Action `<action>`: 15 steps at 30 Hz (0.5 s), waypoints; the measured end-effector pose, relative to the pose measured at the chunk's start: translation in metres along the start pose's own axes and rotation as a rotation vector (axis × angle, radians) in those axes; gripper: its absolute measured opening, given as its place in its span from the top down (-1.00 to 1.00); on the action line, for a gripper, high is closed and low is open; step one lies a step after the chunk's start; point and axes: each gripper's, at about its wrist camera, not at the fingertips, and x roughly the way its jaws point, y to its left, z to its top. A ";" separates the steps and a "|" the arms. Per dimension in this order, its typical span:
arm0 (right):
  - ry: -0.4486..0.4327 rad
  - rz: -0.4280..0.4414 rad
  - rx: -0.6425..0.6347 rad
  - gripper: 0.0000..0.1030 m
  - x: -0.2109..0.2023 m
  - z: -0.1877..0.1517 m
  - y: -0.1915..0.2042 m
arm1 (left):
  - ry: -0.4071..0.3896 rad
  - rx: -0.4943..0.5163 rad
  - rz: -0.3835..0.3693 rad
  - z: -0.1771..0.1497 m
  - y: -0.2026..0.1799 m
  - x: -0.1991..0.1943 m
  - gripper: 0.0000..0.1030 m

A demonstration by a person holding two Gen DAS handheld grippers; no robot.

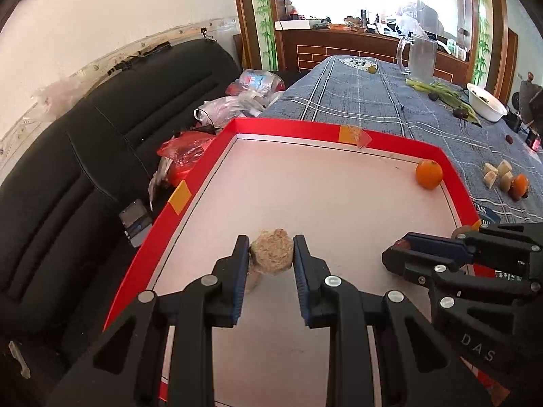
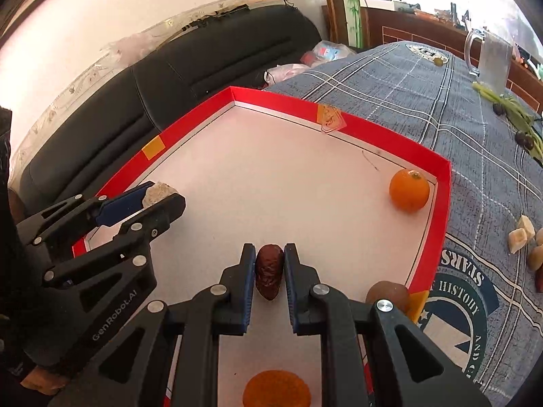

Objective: Organize fruits
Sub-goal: 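Carry the date and pastry piece over the tray with both tools, then open both tools to drop the date and pastry piece into the tray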

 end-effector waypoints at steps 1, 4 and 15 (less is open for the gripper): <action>0.000 0.000 0.000 0.70 0.000 0.000 0.000 | -0.001 0.004 0.007 0.000 -0.002 0.000 0.46; -0.008 0.016 0.012 0.68 -0.003 0.000 -0.003 | 0.002 0.018 0.022 -0.001 -0.006 0.000 0.33; -0.223 0.020 0.137 0.27 -0.069 -0.002 -0.068 | 0.025 0.075 -0.004 0.002 -0.042 -0.008 -0.31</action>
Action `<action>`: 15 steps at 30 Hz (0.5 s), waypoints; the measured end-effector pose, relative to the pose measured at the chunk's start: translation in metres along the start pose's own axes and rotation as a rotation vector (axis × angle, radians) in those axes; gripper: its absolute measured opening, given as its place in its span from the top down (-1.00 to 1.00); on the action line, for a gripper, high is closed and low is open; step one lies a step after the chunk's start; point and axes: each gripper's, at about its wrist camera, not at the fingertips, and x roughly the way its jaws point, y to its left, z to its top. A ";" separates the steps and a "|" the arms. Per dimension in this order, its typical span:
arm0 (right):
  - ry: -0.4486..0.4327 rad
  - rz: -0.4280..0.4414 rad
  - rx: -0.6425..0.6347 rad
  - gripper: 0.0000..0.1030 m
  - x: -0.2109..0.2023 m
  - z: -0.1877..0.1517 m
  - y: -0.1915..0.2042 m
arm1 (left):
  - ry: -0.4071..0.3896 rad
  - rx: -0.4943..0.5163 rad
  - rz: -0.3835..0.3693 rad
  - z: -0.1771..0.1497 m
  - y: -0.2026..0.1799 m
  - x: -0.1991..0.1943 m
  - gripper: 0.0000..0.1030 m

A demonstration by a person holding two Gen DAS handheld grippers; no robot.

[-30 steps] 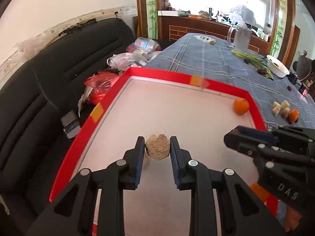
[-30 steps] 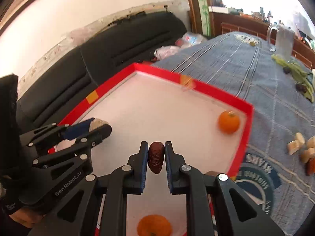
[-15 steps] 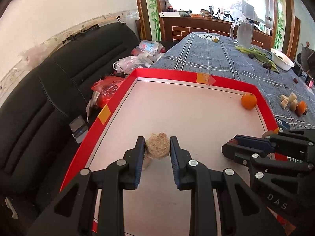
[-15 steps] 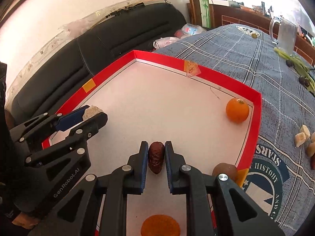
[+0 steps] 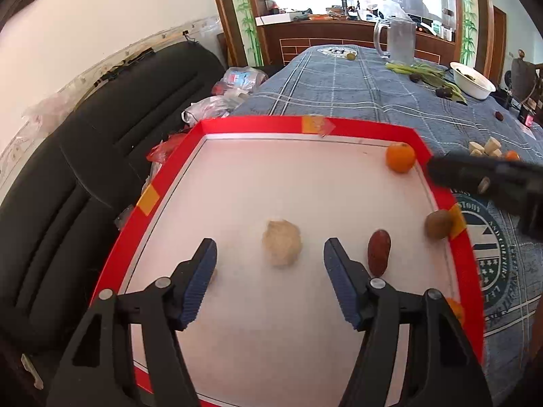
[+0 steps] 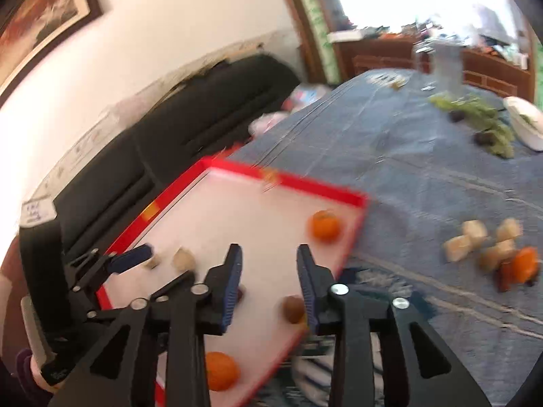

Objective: Organize fruits
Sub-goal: 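Open both tools to drop the date and pastry piece into the tray, then grasp an orange with the right tool while the left tool grasps a tan pastry piece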

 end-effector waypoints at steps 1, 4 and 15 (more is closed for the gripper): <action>-0.015 -0.017 0.013 0.27 -0.006 0.001 -0.009 | 0.000 0.004 -0.003 0.002 -0.004 -0.001 -0.32; -0.058 -0.067 0.052 0.27 -0.023 0.003 -0.040 | -0.008 0.024 -0.017 0.007 -0.019 -0.007 -0.36; -0.064 -0.089 0.246 0.27 -0.062 -0.003 -0.148 | -0.034 0.217 -0.163 0.040 -0.126 -0.016 -0.37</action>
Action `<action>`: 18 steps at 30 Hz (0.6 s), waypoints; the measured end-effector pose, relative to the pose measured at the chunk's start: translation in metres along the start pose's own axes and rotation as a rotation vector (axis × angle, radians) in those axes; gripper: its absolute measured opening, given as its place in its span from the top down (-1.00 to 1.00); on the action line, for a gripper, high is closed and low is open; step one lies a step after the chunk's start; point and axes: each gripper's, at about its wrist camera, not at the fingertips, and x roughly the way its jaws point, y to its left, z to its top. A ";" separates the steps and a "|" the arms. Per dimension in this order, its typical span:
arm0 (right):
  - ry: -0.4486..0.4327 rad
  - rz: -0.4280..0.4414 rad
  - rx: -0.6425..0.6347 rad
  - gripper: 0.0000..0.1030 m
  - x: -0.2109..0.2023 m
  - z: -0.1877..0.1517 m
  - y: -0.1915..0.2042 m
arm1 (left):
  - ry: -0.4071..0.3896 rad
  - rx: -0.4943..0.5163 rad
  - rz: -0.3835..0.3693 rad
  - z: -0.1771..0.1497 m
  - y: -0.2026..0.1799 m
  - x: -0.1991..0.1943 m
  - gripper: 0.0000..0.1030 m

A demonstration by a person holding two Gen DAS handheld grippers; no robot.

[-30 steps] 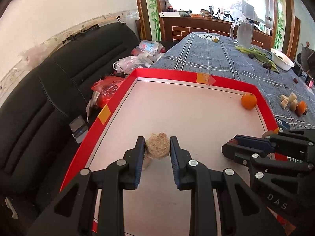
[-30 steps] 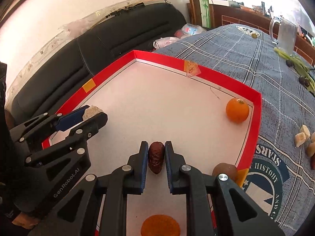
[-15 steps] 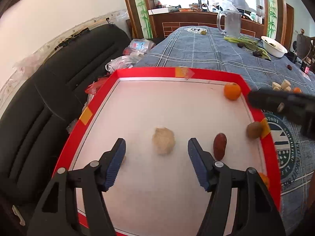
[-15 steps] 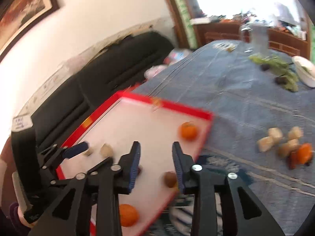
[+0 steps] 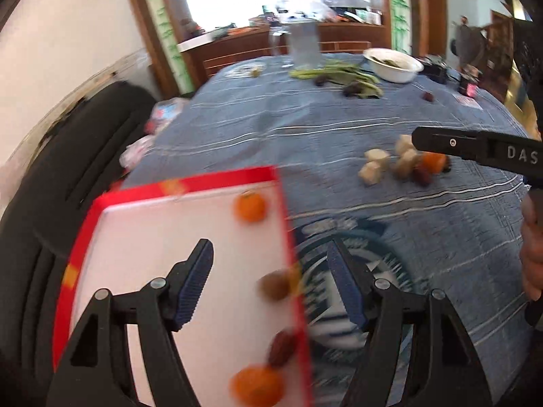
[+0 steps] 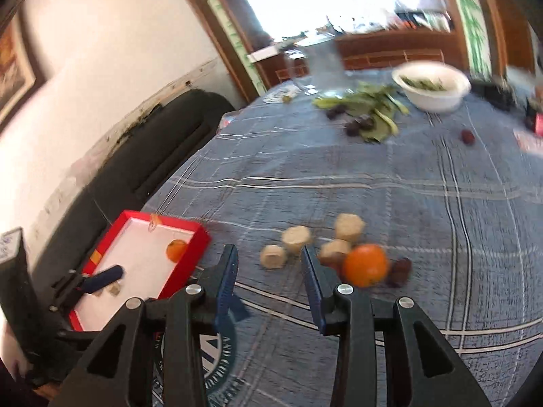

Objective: Organize fruits
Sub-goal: 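Grasp an orange with the right tool while the left tool grasps a tan pastry piece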

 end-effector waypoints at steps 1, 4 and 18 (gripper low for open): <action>0.006 -0.005 0.026 0.27 0.001 0.000 -0.007 | 0.005 0.009 -0.006 0.006 -0.007 0.006 -0.37; 0.016 -0.051 0.036 0.27 0.005 0.001 -0.013 | 0.019 0.022 -0.032 0.025 -0.021 0.027 -0.37; 0.027 -0.202 0.069 0.25 0.015 0.002 -0.041 | 0.060 0.052 -0.097 0.066 -0.062 0.082 -0.38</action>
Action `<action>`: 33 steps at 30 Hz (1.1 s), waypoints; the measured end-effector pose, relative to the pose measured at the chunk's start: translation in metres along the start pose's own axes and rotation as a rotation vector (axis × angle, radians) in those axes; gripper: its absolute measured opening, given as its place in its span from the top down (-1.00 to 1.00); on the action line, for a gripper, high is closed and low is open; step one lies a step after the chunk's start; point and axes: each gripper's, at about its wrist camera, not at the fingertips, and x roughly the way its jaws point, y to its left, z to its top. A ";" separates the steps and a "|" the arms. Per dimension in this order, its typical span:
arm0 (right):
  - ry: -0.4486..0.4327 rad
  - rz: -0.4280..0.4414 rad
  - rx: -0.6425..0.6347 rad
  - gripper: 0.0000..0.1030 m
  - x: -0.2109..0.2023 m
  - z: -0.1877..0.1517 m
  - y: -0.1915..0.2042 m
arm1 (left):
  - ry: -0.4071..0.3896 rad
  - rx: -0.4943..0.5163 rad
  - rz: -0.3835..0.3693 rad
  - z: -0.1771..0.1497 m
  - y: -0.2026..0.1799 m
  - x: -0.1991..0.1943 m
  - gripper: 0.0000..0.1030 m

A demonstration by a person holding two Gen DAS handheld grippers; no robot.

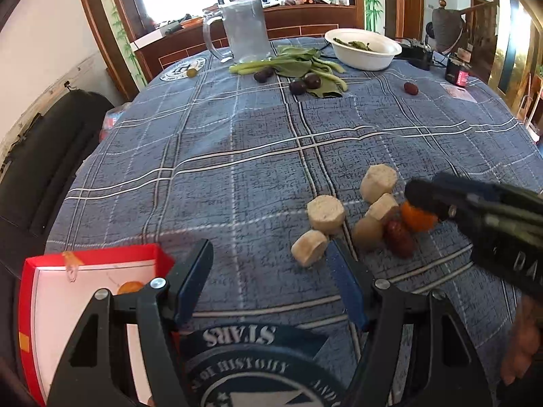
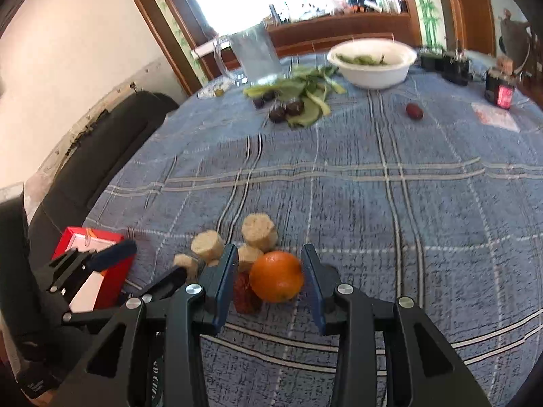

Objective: Organize fruits
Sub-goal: 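Grasp an orange with the right tool while the left tool grasps a tan pastry piece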

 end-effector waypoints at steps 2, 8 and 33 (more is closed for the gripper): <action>0.010 -0.011 -0.009 0.24 0.001 0.000 0.000 | 0.013 -0.007 -0.025 0.002 -0.001 0.004 -0.38; 0.034 -0.019 -0.049 0.25 0.000 -0.001 0.002 | 0.039 0.015 -0.087 -0.002 -0.006 0.012 -0.28; -0.007 -0.030 -0.048 0.37 -0.008 0.000 0.005 | 0.015 -0.031 -0.163 -0.011 -0.007 -0.003 0.61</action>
